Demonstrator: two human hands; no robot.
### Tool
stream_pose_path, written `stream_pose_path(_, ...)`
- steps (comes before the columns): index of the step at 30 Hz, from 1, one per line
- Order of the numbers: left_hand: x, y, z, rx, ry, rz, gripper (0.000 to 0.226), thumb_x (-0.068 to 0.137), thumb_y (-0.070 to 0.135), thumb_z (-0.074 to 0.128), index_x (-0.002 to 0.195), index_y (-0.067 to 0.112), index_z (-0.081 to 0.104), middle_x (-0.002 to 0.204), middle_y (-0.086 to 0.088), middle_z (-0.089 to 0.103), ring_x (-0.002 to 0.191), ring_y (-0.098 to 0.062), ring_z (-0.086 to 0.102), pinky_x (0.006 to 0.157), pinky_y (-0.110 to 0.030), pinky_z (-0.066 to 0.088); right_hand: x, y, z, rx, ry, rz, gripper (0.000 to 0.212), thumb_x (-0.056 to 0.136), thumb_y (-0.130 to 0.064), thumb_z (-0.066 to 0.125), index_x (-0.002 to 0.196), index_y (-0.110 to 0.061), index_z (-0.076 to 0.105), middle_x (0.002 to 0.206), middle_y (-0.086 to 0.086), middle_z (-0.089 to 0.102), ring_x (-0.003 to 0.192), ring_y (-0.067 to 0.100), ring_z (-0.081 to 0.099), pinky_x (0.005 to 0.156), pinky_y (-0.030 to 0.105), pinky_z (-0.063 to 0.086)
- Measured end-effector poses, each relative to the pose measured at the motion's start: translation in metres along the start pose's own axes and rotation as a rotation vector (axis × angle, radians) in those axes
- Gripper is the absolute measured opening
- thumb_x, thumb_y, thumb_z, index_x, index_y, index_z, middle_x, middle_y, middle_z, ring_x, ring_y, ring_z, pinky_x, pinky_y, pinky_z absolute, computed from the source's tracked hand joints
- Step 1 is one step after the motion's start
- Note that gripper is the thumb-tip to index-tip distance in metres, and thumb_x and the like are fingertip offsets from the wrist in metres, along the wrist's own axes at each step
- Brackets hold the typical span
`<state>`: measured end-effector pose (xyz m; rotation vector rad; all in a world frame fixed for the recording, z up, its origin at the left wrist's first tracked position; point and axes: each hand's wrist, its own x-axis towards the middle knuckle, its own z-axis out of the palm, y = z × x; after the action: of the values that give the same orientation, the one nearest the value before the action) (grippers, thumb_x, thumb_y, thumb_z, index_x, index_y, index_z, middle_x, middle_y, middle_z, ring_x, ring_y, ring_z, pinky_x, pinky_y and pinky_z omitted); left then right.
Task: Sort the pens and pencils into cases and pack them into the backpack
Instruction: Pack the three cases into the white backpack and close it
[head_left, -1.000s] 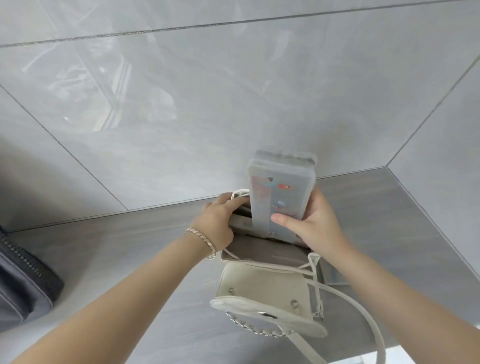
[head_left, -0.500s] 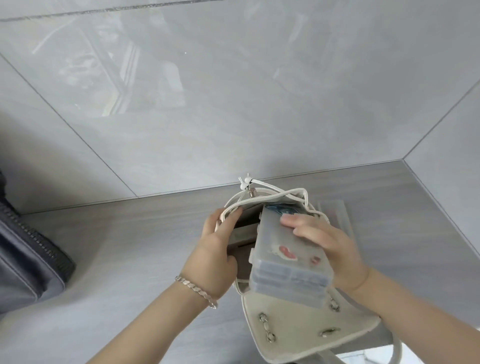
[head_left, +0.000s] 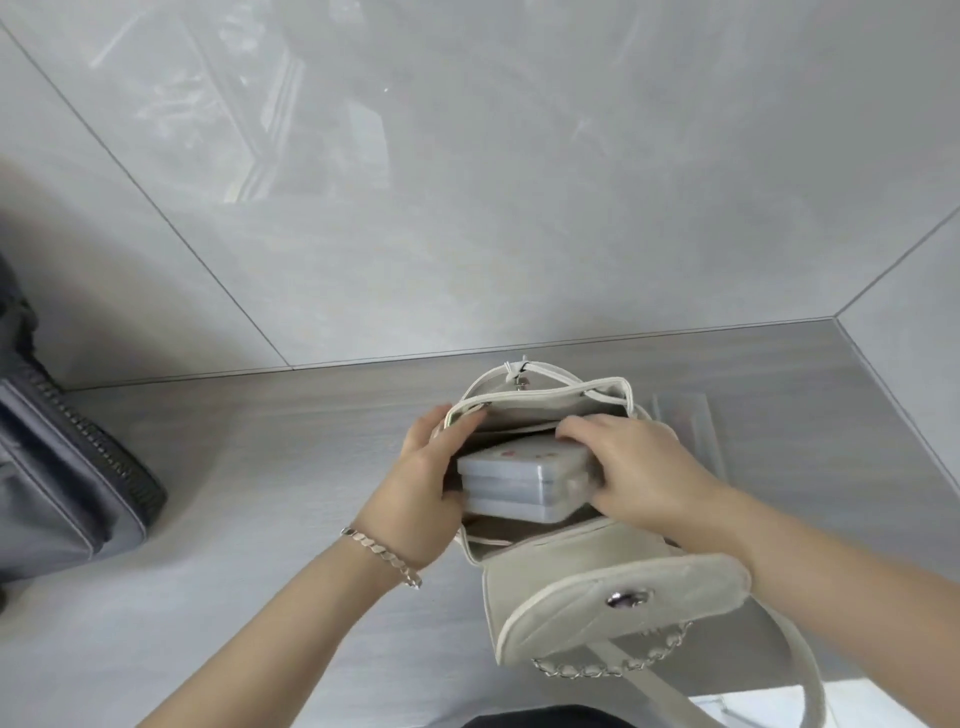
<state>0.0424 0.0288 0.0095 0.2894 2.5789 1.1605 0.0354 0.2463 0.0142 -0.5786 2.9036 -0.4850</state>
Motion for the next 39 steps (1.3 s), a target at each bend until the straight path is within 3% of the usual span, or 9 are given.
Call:
stream_pose_path(2,-0.001,-0.001,-0.002,-0.016,-0.017,0.004,0.078,0.072,-0.022,0.036,0.137,0.02,0.038,0.139,0.003,0.03,0.13,-0.009,0.032,0.091,0.013,0.012,0.01,-0.009,-0.001,-0.09,-0.107,0.101,0.041,0.076,-0.013,0.056,0.115,-0.02,0.048,0.114,-0.004,0.058,0.108,0.022,0.054,0.066,0.028,0.028)
stream_pose_path(7,0.001,0.002,0.001,-0.008,-0.049,-0.039,0.082,0.072,-0.02,0.033,0.142,0.021,0.029,0.148,0.004,0.02,0.136,-0.009,0.026,0.086,0.016,0.009,0.03,-0.031,0.01,-0.347,-0.208,0.127,0.05,0.074,-0.013,0.064,0.118,-0.01,0.04,0.122,0.009,0.051,0.115,0.027,0.047,0.083,0.034,0.041)
stream_pose_path(13,0.001,0.0,0.001,-0.058,-0.052,-0.05,0.08,0.071,-0.021,0.033,0.141,0.018,0.03,0.15,-0.002,0.018,0.122,0.001,0.027,0.089,0.014,0.014,0.027,-0.057,0.017,-0.103,-0.141,-0.278,0.047,0.089,-0.037,0.051,0.126,-0.008,0.042,0.118,0.011,0.051,0.109,0.03,0.049,0.094,0.041,0.04)
stream_pose_path(18,-0.004,0.001,0.007,-0.1,-0.046,-0.088,0.082,0.072,-0.021,0.032,0.142,0.021,0.029,0.15,0.001,0.015,0.118,0.001,0.029,0.097,0.002,0.028,0.052,-0.065,0.044,-0.321,-0.291,-0.186,0.055,0.092,-0.024,0.042,0.139,-0.002,0.022,0.131,0.02,0.042,0.114,0.034,0.048,0.095,0.04,0.037)
stream_pose_path(21,-0.003,-0.004,0.009,-0.108,-0.039,-0.133,0.085,0.072,-0.021,0.031,0.144,0.023,0.025,0.149,0.002,0.016,0.113,0.001,0.032,0.084,0.011,0.027,0.071,-0.069,0.059,-0.394,-0.42,-0.113,0.067,0.092,-0.029,0.045,0.143,-0.004,0.01,0.14,0.024,0.03,0.124,0.035,0.038,0.103,0.04,0.03)
stream_pose_path(25,0.006,-0.004,0.003,-0.09,-0.051,-0.174,0.082,0.074,-0.019,0.032,0.144,0.023,0.024,0.15,-0.001,0.016,0.112,0.0,0.031,0.075,0.017,0.02,0.078,-0.064,0.059,-0.192,-0.395,-0.081,0.065,0.09,-0.046,0.041,0.14,-0.008,0.024,0.139,0.018,0.037,0.126,0.033,0.038,0.105,0.041,0.028)
stream_pose_path(31,0.0,0.001,0.009,-0.014,-0.066,-0.151,0.084,0.073,-0.019,0.029,0.144,0.026,0.022,0.15,0.005,0.013,0.107,0.0,0.037,0.073,0.014,0.024,0.068,-0.027,0.043,0.085,-0.407,0.218,0.068,0.074,-0.071,0.045,0.131,-0.034,0.043,0.135,-0.007,0.05,0.126,0.021,0.043,0.099,0.035,0.036)
stream_pose_path(36,-0.009,0.003,0.025,0.122,-0.004,-0.202,0.088,0.072,-0.018,0.03,0.146,0.028,0.014,0.153,0.006,0.006,0.121,-0.023,0.048,0.077,-0.009,0.036,0.08,-0.037,0.044,0.031,-0.481,0.293,0.069,0.078,-0.064,0.045,0.137,-0.028,0.037,0.146,0.001,0.037,0.133,0.024,0.033,0.106,0.039,0.028)
stream_pose_path(39,0.002,0.006,0.02,0.128,0.004,-0.251,0.087,0.074,-0.016,0.03,0.146,0.029,0.015,0.155,0.003,0.005,0.122,-0.026,0.048,0.085,-0.02,0.042,0.084,-0.034,0.042,0.054,-0.432,0.294,0.071,0.075,-0.07,0.045,0.131,-0.028,0.044,0.139,0.0,0.047,0.129,0.023,0.039,0.105,0.038,0.032)
